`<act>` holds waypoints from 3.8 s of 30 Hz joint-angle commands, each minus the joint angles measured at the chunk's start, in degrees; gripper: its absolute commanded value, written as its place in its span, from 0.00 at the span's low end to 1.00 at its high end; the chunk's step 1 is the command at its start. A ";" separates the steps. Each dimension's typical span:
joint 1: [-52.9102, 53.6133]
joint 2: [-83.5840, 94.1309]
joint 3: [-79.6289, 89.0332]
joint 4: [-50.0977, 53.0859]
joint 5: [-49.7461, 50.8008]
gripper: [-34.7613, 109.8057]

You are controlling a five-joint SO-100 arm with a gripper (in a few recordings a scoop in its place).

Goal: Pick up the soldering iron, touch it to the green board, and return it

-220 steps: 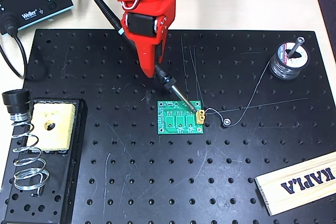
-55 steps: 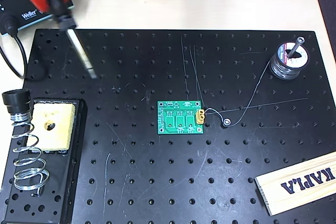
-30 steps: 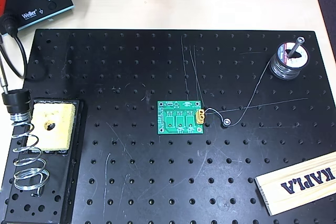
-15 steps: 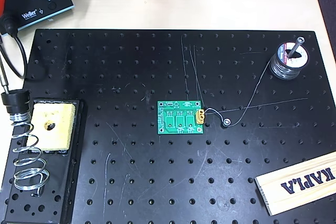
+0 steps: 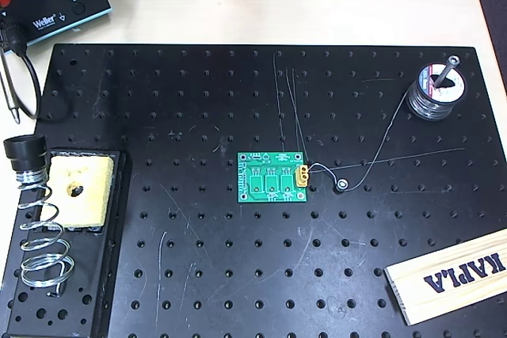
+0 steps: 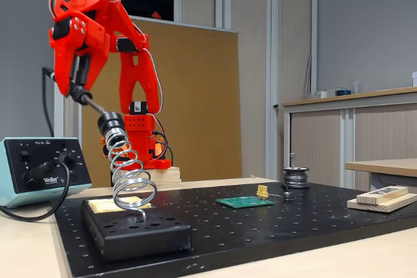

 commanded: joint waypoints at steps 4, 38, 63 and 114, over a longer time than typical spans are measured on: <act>-0.35 4.39 3.43 -1.76 1.14 0.24; -14.94 -19.07 -23.29 2.72 8.79 0.24; -24.79 -34.19 -43.24 3.34 12.30 0.24; -22.32 -17.23 -28.92 -0.79 -10.81 0.38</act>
